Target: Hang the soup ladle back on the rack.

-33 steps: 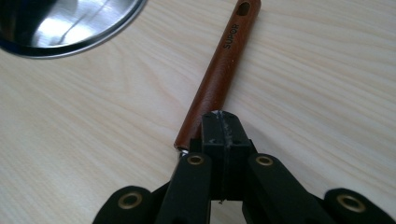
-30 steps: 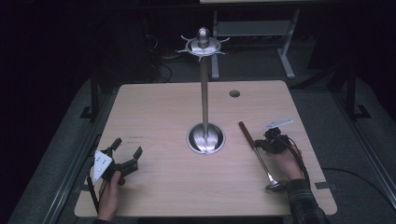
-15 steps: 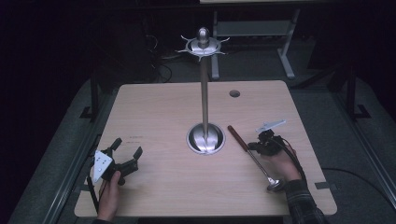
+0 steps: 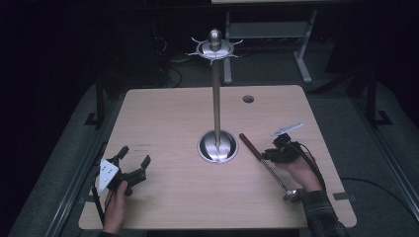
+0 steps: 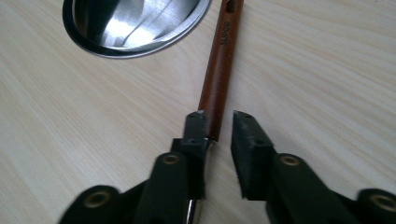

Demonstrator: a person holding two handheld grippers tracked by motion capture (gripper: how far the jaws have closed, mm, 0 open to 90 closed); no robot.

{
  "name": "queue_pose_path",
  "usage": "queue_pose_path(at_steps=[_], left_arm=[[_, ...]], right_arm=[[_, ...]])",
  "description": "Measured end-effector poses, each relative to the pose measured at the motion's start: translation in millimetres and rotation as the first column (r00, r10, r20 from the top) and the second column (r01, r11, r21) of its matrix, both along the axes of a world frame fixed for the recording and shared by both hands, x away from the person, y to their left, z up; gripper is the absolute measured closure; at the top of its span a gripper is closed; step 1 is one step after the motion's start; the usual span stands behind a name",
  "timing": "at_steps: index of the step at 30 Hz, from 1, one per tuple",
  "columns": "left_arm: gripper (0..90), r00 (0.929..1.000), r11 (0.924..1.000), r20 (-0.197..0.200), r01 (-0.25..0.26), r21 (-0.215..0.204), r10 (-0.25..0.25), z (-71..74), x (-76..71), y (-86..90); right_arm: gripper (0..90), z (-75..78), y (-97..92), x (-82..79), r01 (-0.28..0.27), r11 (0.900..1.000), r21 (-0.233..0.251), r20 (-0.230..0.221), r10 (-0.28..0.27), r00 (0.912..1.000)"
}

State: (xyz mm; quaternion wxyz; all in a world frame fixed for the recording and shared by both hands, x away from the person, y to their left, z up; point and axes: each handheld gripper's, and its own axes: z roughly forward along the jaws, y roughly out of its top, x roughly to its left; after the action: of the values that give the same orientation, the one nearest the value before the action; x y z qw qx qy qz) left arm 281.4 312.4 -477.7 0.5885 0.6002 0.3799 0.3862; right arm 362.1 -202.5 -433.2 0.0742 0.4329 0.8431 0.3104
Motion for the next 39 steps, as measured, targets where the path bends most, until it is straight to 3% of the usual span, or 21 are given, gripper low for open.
queue_pose_path(at_steps=[5,8,14,15,17,19,20,26,28,35,39], left_arm=[[10.6,1.0000,1.0000,0.002,0.000,0.000,0.000,0.0,0.2,0.2],[10.6,1.0000,1.0000,0.001,0.000,0.002,0.000,0.0,0.1,0.2],[10.6,1.0000,1.0000,0.003,0.002,0.000,-0.002,-0.1,0.2,0.3],[10.6,1.0000,1.0000,0.003,0.003,-0.002,-0.003,-0.1,0.3,0.2],[10.6,1.0000,1.0000,0.003,0.003,-0.001,-0.003,-0.1,0.3,0.2],[10.6,1.0000,1.0000,0.003,0.003,-0.001,-0.003,-0.1,0.3,0.2],[10.6,1.0000,1.0000,0.002,0.003,0.002,-0.003,0.0,0.2,0.4],[10.6,1.0000,1.0000,0.003,0.004,0.000,-0.004,-0.1,0.2,0.3],[10.6,1.0000,1.0000,0.003,0.005,0.000,-0.005,-0.1,0.3,0.3],[10.6,1.0000,1.0000,0.003,0.004,0.000,-0.004,-0.1,0.2,0.3],[10.6,1.0000,1.0000,0.003,0.004,0.000,-0.004,-0.1,0.2,0.3]], right_arm=[[59.2,7.5,9.5,2.3,0.011,0.9995,-0.031,-0.044,-0.012,0.9990],[57.8,9.5,13.5,4.5,0.024,0.9992,-0.031,-0.072,-0.026,0.9970],[56.3,12.5,27.3,17.1,0.011,0.9943,-0.106,-0.130,-0.025,0.9912],[55.6,13.5,31.3,21.6,0.018,0.9916,-0.128,-0.161,-0.038,0.9862],[55.4,13.7,32.5,23.0,0.018,0.9904,-0.137,-0.165,-0.041,0.9854],[55.6,14.3,35.9,27.0,0.028,0.9883,-0.150,-0.183,-0.056,0.9815],[56.0,13.9,39.6,29.7,0.026,0.9836,-0.178,-0.191,-0.061,0.9798],[61.4,9.8,45.6,35.2,0.018,0.9768,-0.214,-0.212,-0.064,0.9752],[63.0,4.8,47.6,37.9,0.022,0.9727,-0.231,-0.231,-0.077,0.9699],[67.9,-1.6,51.3,40.8,0.019,0.9656,-0.259,-0.238,-0.083,0.9677],[70.1,-4.0,53.3,41.9,0.030,0.9647,-0.262,-0.256,-0.100,0.9615]])
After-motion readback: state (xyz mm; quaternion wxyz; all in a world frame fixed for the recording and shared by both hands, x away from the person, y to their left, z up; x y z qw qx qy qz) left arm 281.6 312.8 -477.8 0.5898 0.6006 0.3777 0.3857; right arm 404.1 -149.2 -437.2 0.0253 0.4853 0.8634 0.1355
